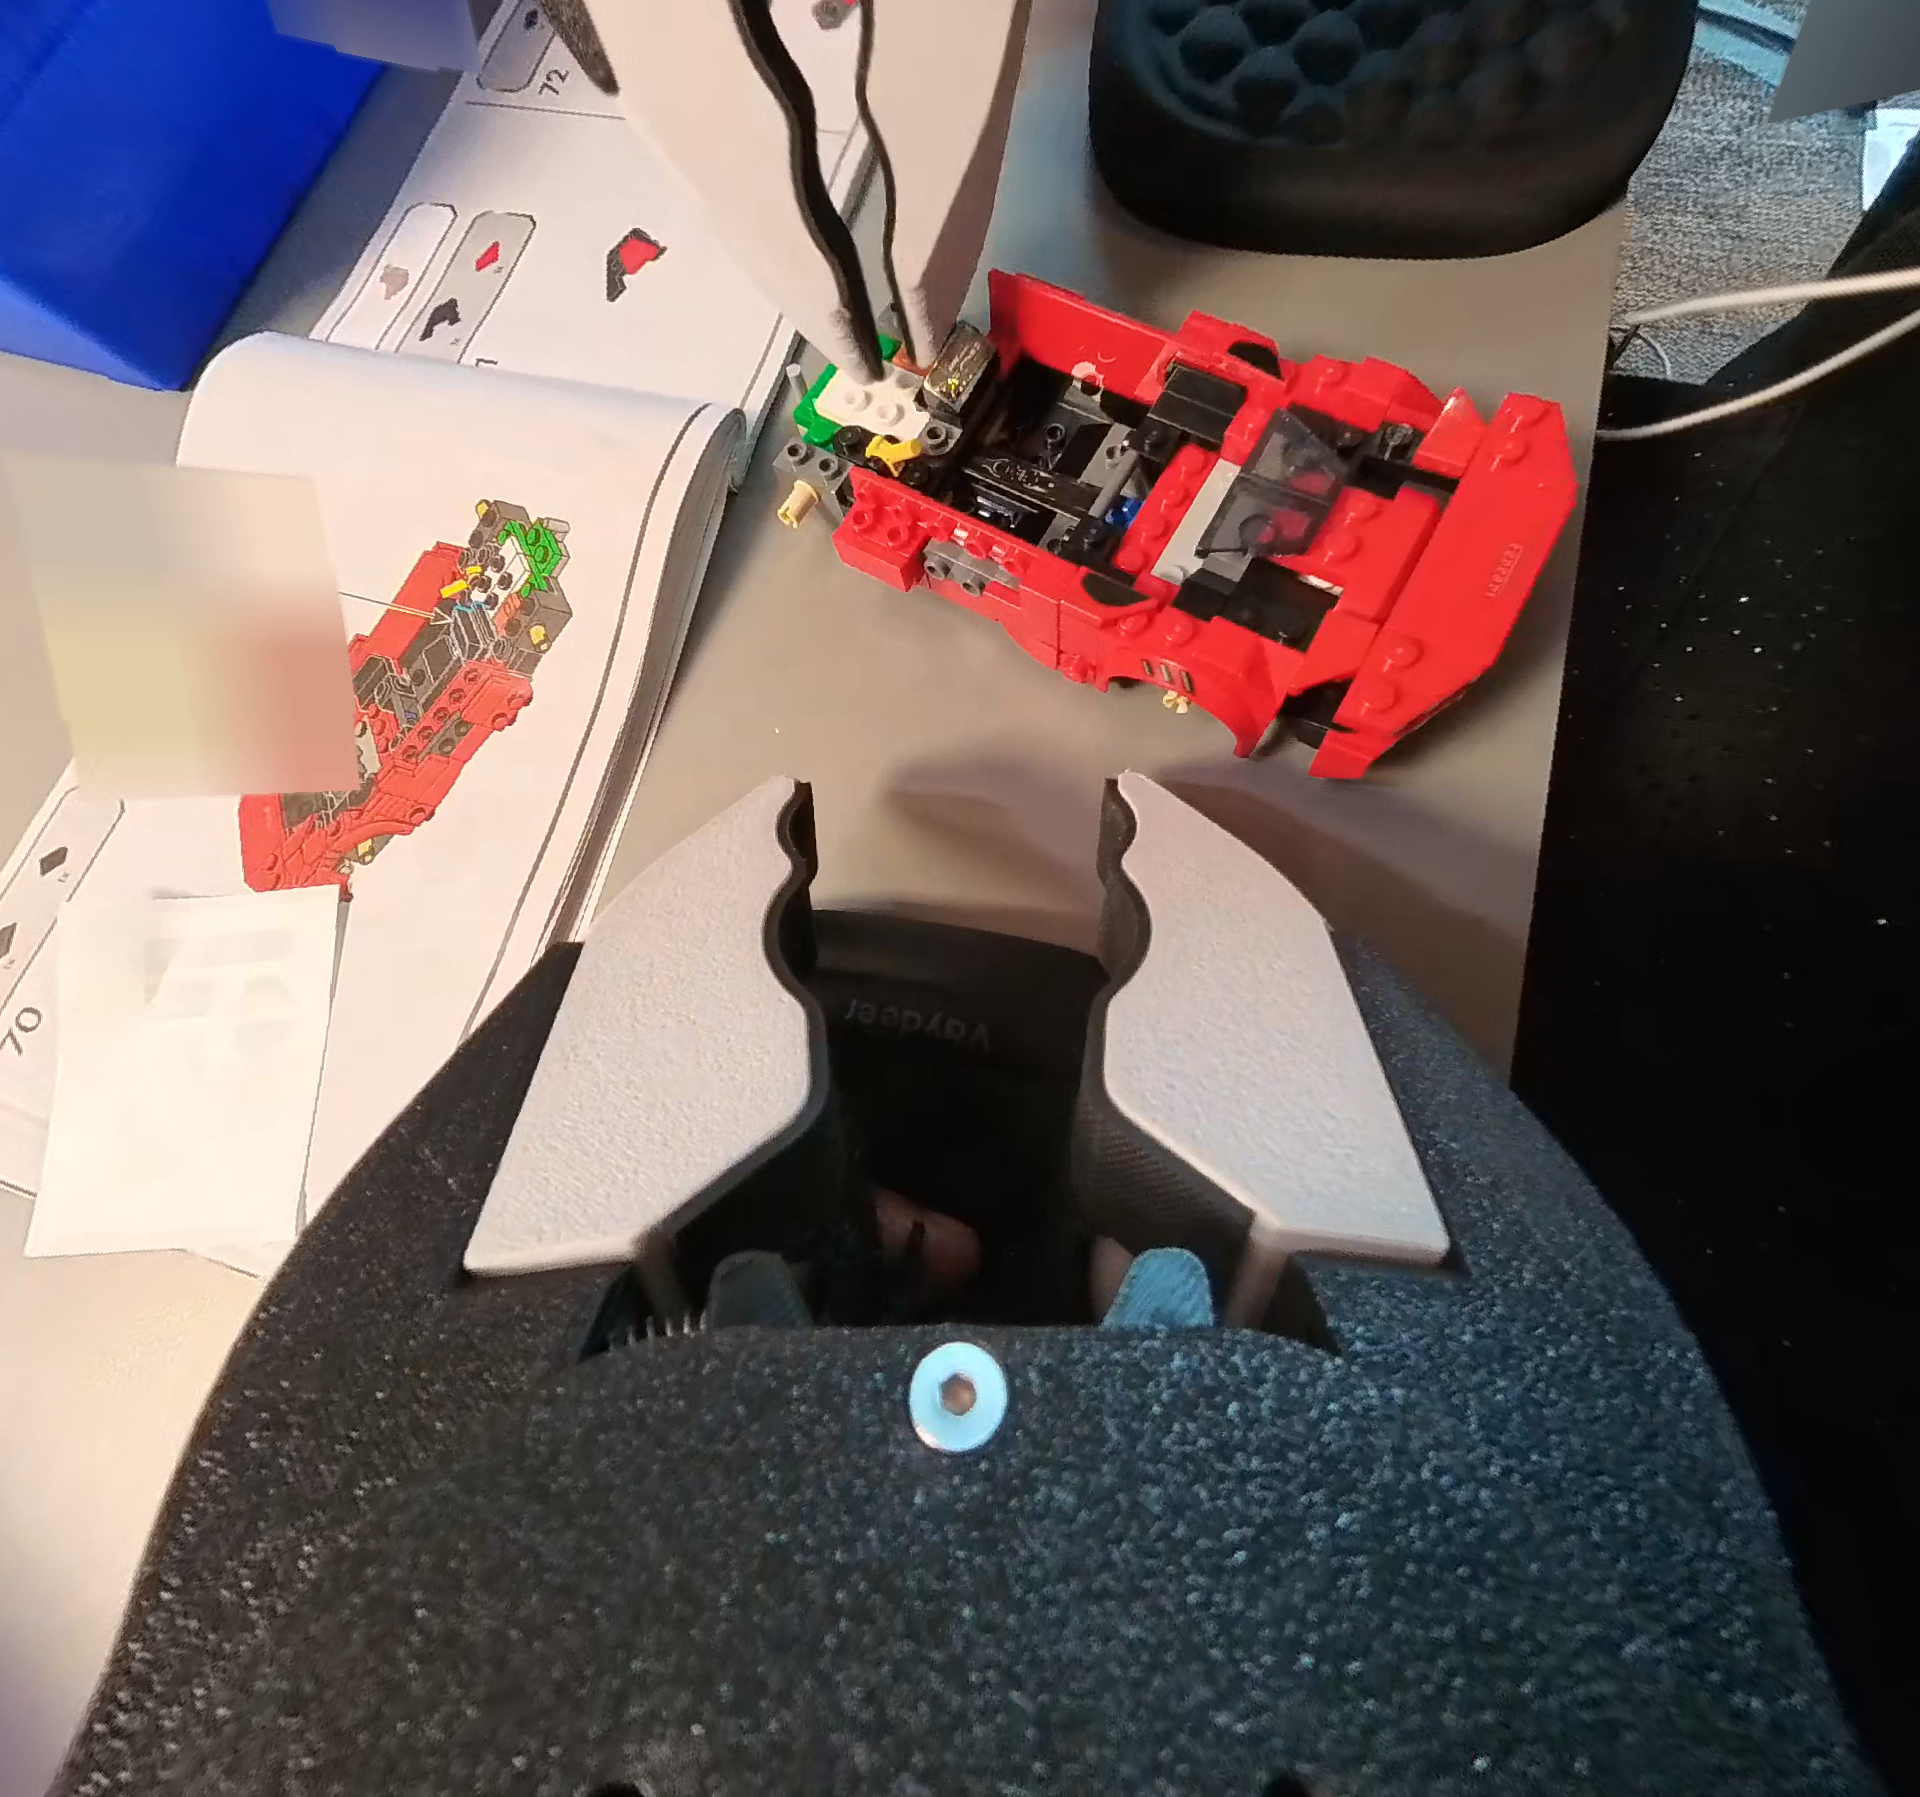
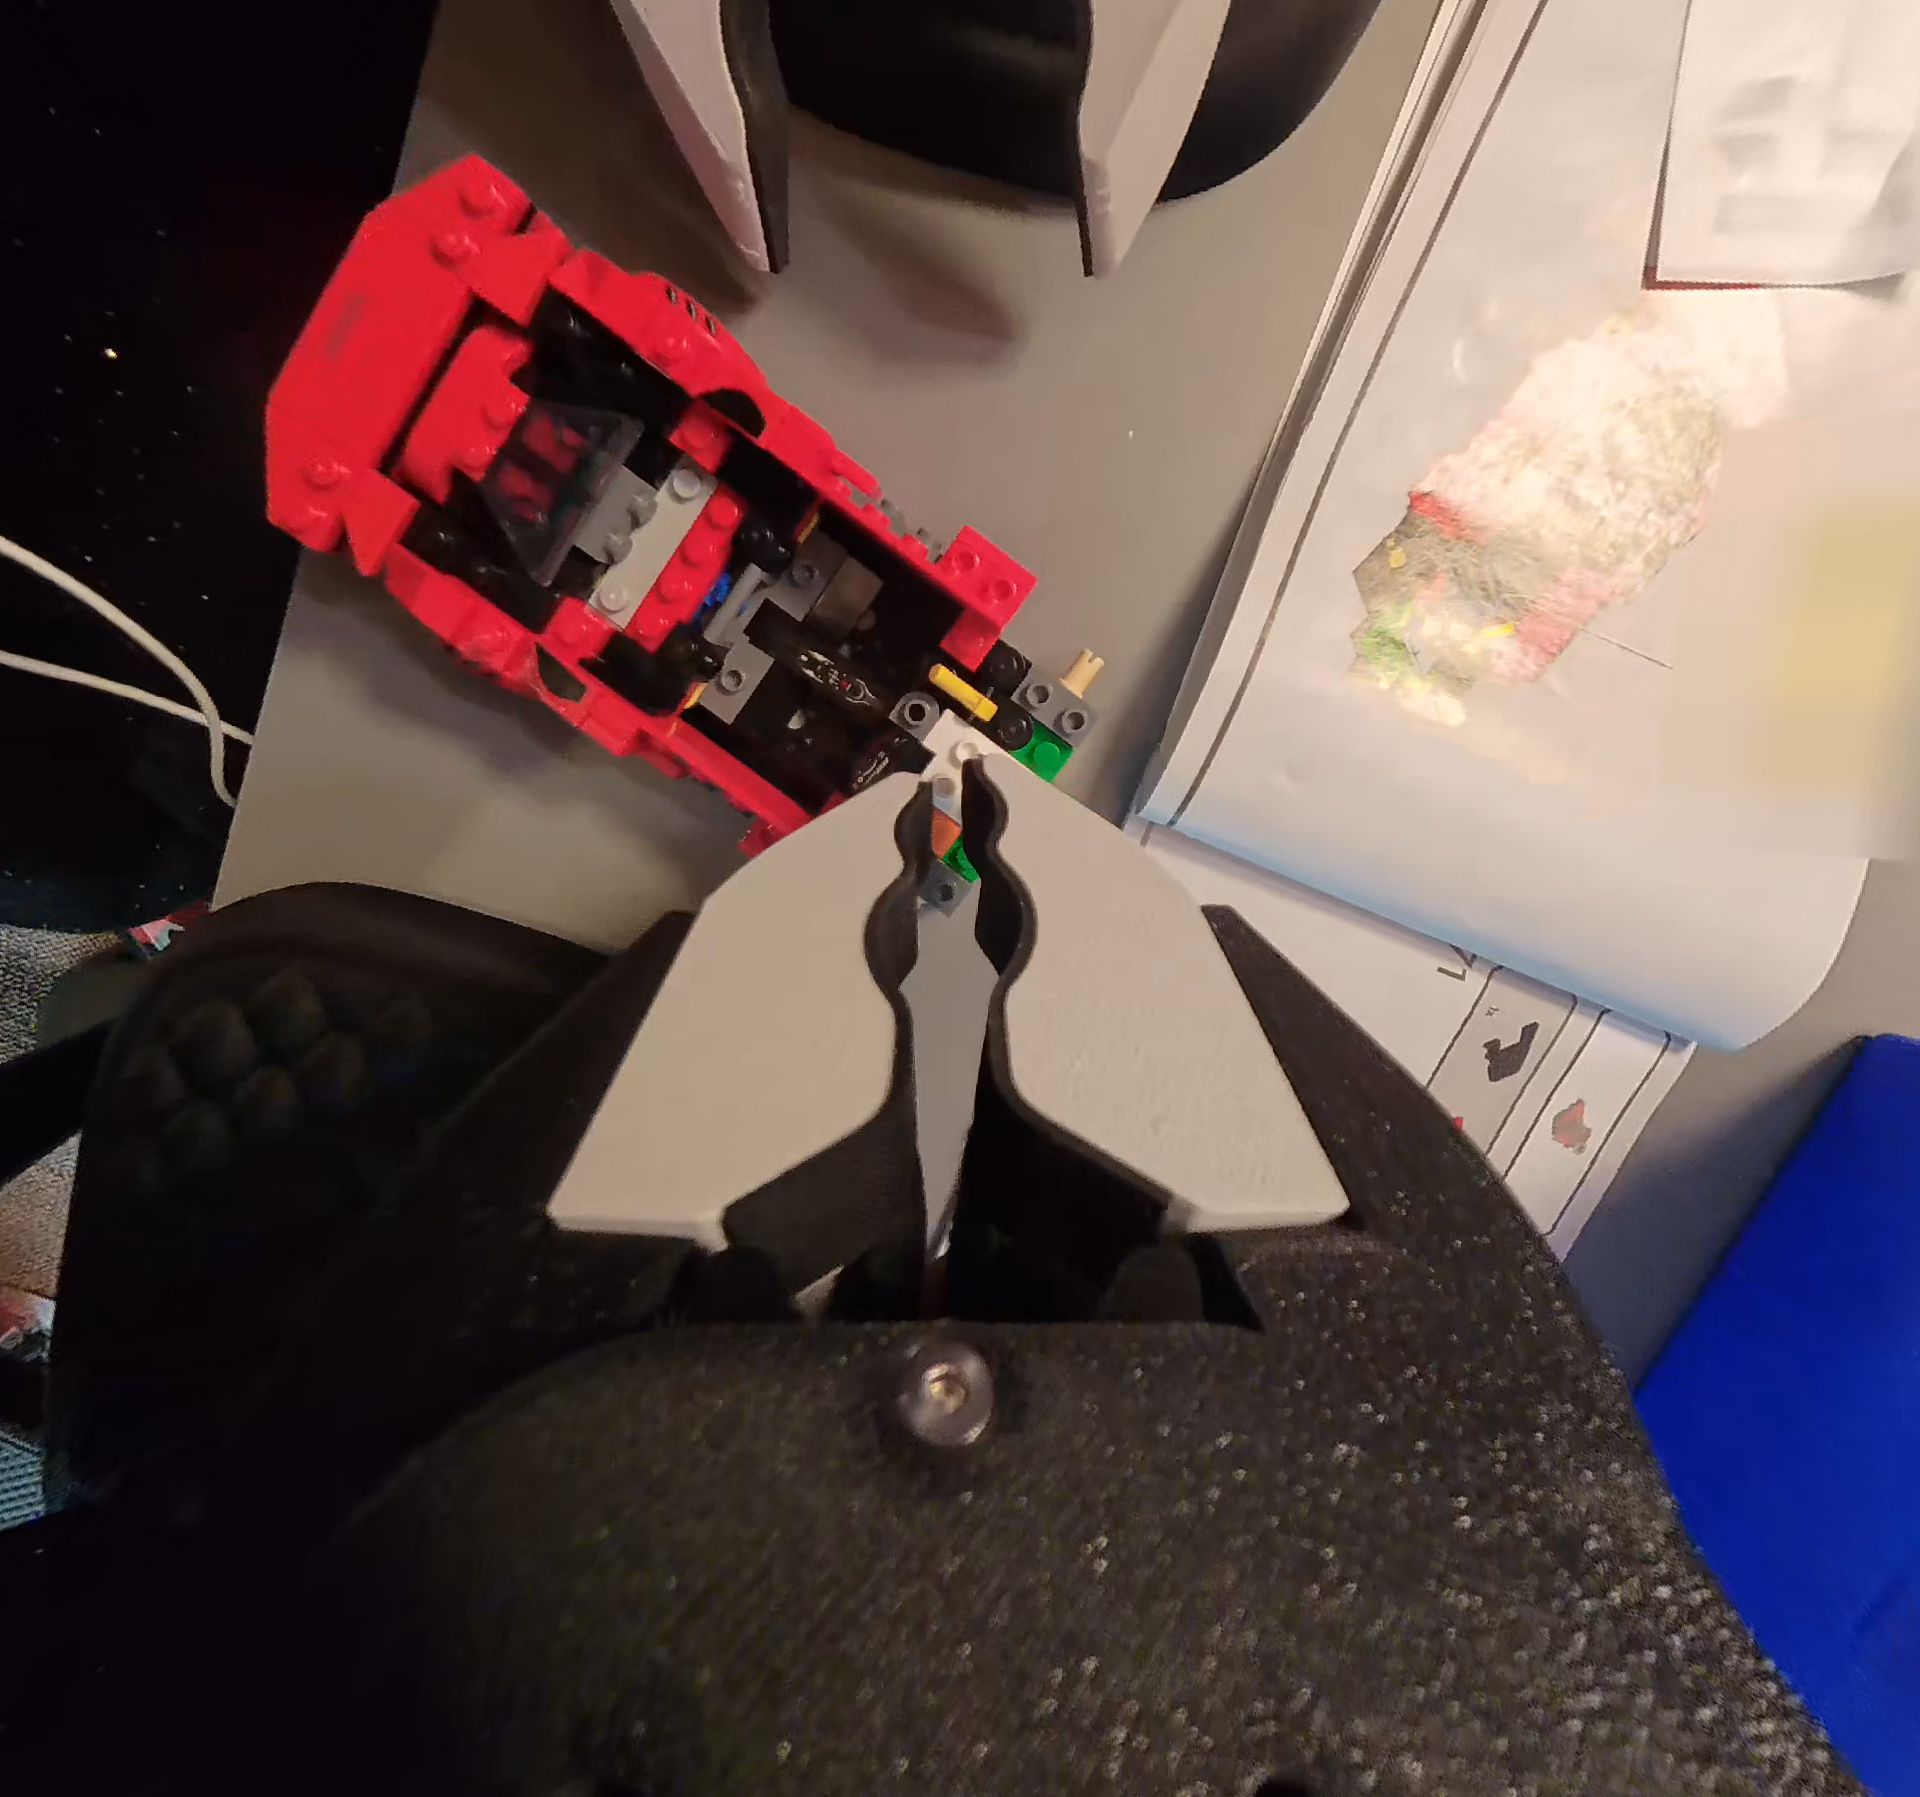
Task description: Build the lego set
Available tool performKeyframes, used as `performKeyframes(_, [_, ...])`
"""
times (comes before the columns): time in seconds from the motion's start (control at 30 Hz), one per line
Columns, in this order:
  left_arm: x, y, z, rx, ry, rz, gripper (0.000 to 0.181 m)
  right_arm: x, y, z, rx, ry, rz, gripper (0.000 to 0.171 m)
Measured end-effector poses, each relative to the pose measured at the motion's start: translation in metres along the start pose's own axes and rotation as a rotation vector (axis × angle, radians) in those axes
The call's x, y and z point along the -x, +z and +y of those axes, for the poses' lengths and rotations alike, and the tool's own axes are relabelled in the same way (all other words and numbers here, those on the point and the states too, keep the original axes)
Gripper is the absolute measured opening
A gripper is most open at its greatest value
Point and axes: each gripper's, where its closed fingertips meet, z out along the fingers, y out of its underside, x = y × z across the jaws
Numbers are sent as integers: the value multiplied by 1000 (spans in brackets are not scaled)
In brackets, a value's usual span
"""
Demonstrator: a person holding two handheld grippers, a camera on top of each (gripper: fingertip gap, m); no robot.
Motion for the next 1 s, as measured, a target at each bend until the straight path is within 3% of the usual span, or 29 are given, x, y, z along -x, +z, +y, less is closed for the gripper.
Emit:
performKeyframes(0.33, [1,0,-2,4,-2,-2,52,-1,-5,-13,-124,-12,8,0])
performKeyframes(0.7, [1,1,-2,12,11,-15,52,2,-7,1,-38,-29,23,0])
performKeyframes(0.8, [1,1,-1,15,14,-19,52,3,-4,3,-16,-68,30,13])
performKeyframes(1.0, [3,3,0,19,15,-26,52,5,-3,3,-10,-137,23,9])
